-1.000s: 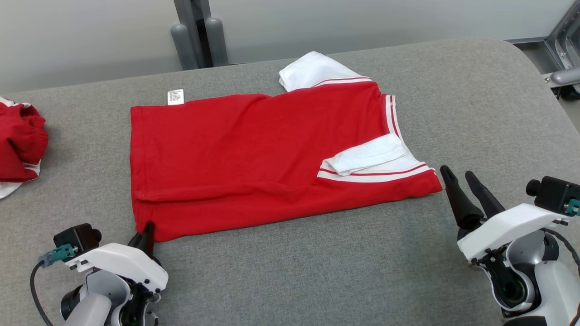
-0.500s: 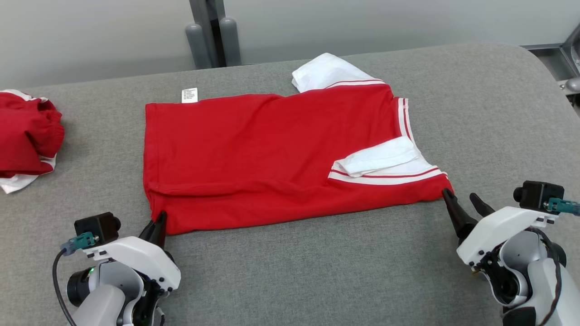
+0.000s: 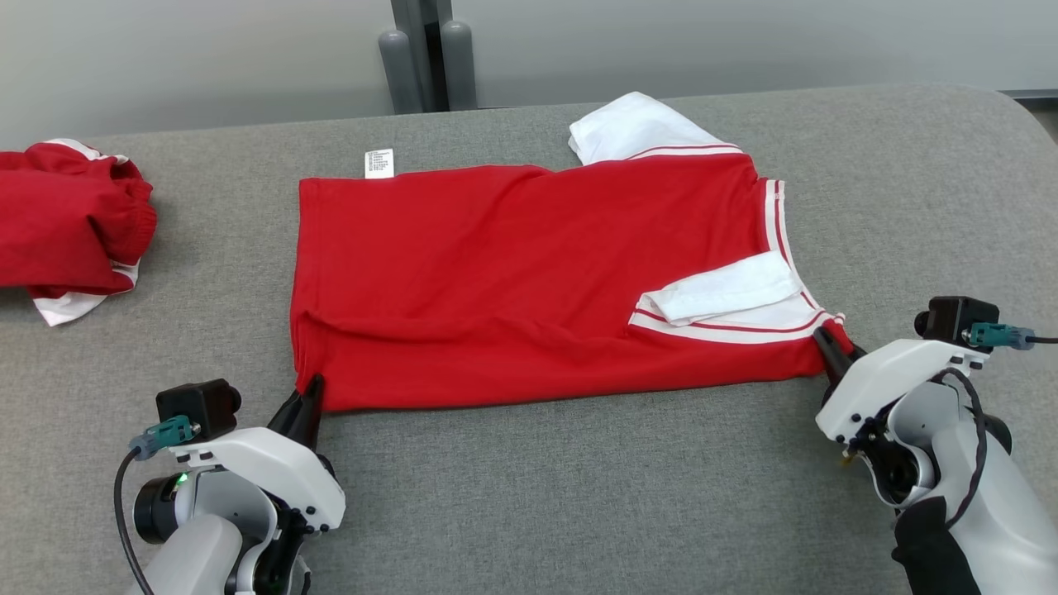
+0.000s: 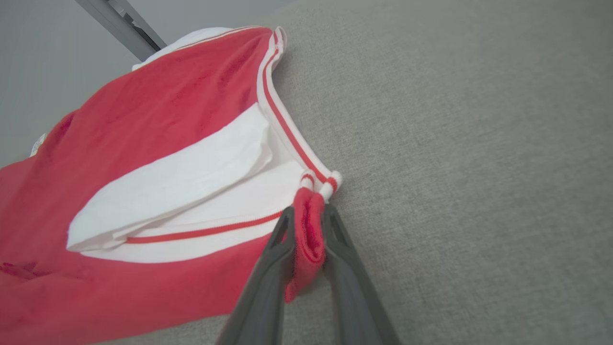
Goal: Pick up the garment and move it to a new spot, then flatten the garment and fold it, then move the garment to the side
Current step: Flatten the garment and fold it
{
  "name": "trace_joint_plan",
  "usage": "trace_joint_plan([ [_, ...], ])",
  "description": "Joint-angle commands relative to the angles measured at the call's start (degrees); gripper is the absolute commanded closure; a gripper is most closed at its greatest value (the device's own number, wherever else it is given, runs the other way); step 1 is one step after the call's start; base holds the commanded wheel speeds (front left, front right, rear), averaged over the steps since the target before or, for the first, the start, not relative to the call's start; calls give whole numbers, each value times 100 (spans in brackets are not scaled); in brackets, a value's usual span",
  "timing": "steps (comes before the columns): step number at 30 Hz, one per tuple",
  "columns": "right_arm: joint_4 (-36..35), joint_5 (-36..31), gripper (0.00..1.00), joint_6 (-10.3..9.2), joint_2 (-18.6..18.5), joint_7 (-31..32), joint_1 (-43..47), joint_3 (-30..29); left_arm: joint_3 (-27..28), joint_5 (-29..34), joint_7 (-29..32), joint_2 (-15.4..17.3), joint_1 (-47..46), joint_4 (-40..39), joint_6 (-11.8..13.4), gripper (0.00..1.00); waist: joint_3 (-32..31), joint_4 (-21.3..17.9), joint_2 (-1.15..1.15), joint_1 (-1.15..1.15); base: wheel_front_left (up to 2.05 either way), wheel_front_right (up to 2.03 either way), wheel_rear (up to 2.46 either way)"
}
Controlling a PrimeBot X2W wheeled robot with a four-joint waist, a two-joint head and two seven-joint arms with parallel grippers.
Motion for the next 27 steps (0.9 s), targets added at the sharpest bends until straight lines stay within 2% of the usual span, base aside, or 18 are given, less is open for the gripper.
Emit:
trace_joint_plan([
  [1,73,-58,97,1,-34,-125,-116,6,-7,59,-19,62,-38,-39,42,100,-8,12,0,0,0,0,0],
  [2,118,-79,100,1,-34,-185,-150,32,-17,68,-18,73,-24,-71,44,100,-14,14,0,0,0,0,0],
  [7,63,-163,100,1,-35,-434,-151,121,-3,72,-63,155,127,-343,89,100,-73,-8,0,0,0,0,0],
  [14,-731,250,100,1,-42,-387,274,195,123,58,-239,365,591,-1058,218,100,-152,-84,0,0,0,0,0],
  [21,-2272,548,100,1,-148,206,1344,32,316,-16,-307,680,1532,-2119,585,100,-196,-163,0,0,0,0,0],
  [27,-3498,500,100,1,-89,792,2332,-276,276,-127,-335,606,2269,-2707,839,100,-144,-162,0,0,0,0,0],
])
